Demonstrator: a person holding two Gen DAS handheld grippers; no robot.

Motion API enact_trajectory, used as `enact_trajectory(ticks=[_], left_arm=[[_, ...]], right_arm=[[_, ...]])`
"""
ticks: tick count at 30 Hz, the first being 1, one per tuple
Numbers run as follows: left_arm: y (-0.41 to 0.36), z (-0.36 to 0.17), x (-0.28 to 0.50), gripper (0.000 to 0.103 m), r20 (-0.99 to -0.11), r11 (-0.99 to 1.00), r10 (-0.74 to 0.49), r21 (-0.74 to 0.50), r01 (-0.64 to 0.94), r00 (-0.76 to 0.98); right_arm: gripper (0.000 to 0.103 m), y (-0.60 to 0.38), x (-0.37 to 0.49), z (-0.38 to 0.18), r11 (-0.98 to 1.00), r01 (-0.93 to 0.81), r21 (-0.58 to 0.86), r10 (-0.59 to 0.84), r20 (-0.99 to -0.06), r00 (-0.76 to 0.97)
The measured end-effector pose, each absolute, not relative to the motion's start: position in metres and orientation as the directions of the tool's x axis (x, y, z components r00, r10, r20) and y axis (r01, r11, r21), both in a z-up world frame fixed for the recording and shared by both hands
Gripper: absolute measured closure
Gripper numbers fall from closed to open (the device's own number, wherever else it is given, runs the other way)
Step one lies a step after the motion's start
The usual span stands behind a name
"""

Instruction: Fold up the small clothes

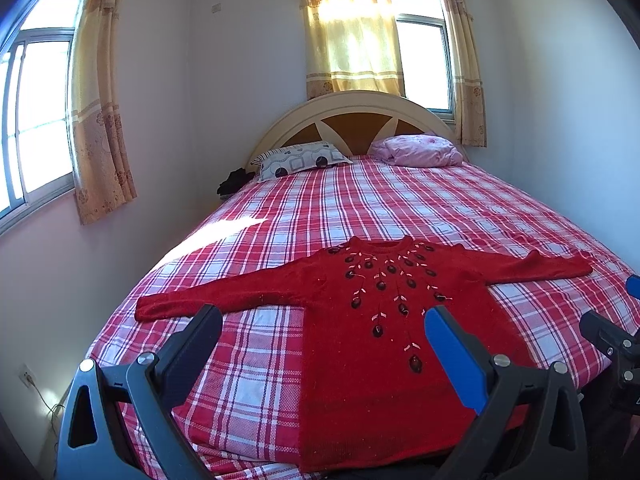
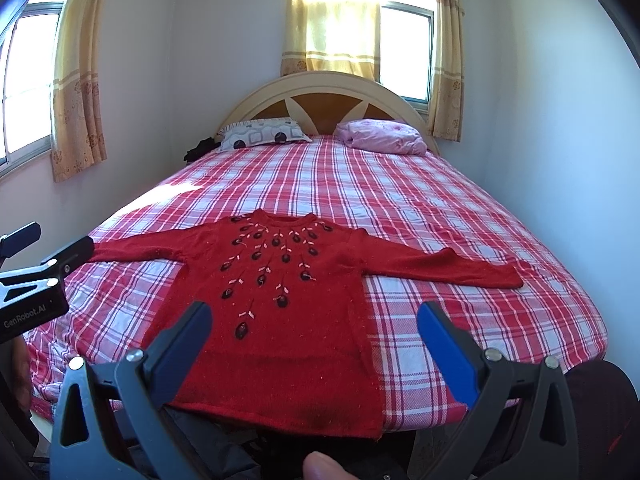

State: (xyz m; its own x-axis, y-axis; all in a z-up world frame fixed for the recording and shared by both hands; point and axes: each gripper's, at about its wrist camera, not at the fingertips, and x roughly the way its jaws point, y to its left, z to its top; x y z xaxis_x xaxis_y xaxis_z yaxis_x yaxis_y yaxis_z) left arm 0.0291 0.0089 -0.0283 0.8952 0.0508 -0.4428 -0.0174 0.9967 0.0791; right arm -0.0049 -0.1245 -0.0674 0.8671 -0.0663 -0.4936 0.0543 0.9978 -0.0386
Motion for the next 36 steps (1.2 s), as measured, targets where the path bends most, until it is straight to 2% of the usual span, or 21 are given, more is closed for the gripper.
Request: enact_trajectory(ticks=[10, 18, 26, 36], left_arm=[[0.003, -0.082, 0.067, 0.001, -0.556, 0.997, 0.041, 0.077, 0.002, 0.830], [0.002, -0.121, 0.112, 0.001, -0.622, 0.997, 0.056, 0.083, -0.006, 0.781], [0.003, -0.132, 0.161, 0.001, -0.638, 0.994, 0.084, 0.111, -0.016, 0.766], [0.004, -0.148, 0.228, 0.001, -0.611, 0.982, 0.150, 0.180, -0.048, 0.777]], right_arm=[[0.000, -0.155, 0.027, -0.104, 0.998, 0.067, 0.014, -0.047, -0.563, 0.825], [0.000, -0.211, 0.062, -0.141, 0.980, 0.180, 0.088, -0.087, -0.623, 0.777], [0.017, -0.274, 0.090, -0.167, 0.952, 0.287, 0.104, -0.146, -0.673, 0.725], [0.026, -0.394, 0.108, -0.171, 0.850, 0.507, 0.142, -0.285, -0.685, 0.670]])
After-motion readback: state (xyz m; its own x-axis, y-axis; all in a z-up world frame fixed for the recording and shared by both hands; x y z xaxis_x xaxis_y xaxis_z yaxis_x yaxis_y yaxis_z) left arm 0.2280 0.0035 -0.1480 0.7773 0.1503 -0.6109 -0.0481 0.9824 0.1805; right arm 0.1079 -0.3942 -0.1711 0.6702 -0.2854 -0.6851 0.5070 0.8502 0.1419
